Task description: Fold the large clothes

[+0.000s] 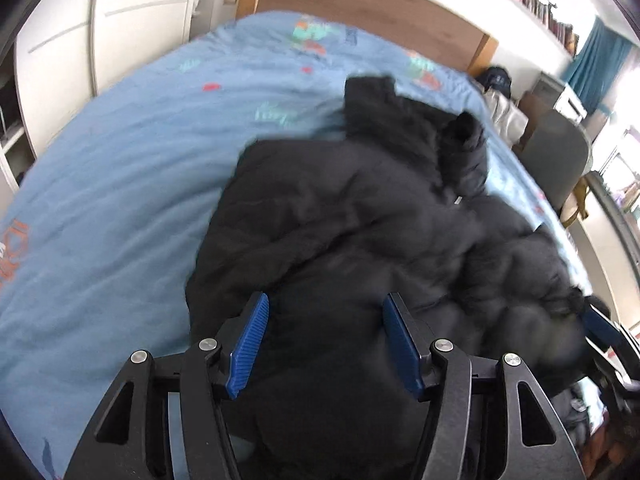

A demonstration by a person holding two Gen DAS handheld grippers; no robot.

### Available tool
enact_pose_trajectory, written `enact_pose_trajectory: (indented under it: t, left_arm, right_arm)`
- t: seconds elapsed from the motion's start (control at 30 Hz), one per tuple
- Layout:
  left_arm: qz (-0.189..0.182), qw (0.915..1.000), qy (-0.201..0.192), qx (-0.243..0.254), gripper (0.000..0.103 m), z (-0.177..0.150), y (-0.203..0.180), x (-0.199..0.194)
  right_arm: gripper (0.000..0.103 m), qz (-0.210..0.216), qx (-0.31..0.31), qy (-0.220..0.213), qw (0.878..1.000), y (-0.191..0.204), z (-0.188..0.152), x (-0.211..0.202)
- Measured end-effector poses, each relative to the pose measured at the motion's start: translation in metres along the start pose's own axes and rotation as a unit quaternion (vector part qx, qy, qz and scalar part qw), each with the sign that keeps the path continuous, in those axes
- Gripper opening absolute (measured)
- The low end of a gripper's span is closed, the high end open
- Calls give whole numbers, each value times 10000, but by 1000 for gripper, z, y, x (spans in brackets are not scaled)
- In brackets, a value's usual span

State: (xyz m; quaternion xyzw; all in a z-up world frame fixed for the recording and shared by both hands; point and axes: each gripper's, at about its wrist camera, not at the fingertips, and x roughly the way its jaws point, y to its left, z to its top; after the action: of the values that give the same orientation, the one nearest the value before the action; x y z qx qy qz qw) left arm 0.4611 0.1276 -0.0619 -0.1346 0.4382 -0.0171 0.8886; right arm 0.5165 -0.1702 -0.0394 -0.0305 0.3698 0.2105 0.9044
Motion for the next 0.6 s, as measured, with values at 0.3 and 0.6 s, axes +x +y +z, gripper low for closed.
enact_pose_trajectory:
  t: [0.3,0.6]
  left_arm:
    - [77,9996,230,127,63,-23,0,42]
    - [526,9960,-440,578,64,6,-30,-5]
  right_arm:
    - [75,-124,162,754,9969,-33,-31,71]
    - [75,-148,-96,515,9985,-37,-13,29]
